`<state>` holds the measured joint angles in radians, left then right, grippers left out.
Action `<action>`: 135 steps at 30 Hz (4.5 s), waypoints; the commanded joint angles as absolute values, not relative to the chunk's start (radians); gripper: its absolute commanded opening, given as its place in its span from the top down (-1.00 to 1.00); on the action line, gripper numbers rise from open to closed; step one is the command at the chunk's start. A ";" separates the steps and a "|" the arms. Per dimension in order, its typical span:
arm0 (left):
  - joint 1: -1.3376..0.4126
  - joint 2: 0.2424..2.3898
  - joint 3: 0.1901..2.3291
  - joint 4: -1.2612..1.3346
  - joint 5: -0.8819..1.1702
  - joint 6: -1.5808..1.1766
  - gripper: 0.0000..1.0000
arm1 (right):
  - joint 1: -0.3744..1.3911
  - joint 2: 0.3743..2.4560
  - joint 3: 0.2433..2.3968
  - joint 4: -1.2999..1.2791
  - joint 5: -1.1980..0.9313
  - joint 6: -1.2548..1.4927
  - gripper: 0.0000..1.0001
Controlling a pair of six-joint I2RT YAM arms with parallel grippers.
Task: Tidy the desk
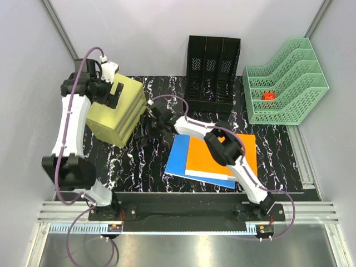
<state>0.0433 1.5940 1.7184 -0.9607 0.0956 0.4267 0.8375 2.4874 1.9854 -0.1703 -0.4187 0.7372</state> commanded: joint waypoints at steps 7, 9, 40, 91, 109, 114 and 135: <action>-0.089 1.261 1.396 -1.315 0.132 0.643 -0.98 | 0.669 2.149 1.704 -0.117 -0.330 0.629 -0.35; -0.087 1.238 1.298 -1.315 0.111 0.666 -0.98 | 0.657 2.129 1.686 -0.118 -0.322 0.617 -0.35; 0.069 1.857 1.738 -0.919 -0.121 0.224 -0.98 | 0.649 1.689 1.229 0.061 -0.255 0.565 -0.29; 0.103 1.871 1.528 -0.612 -0.245 0.117 -0.98 | 0.368 2.026 1.796 -0.340 0.046 0.436 -0.37; 0.008 1.384 1.161 -0.698 0.173 0.345 -0.98 | 0.342 2.522 2.450 -0.683 0.061 0.405 -0.26; 0.005 1.377 1.223 -0.756 0.196 0.336 -0.98 | 0.367 2.545 2.448 -0.756 0.060 0.403 -0.03; -0.115 1.325 1.221 -0.770 0.107 0.310 -0.98 | 0.589 2.261 1.879 -0.581 0.069 0.449 0.54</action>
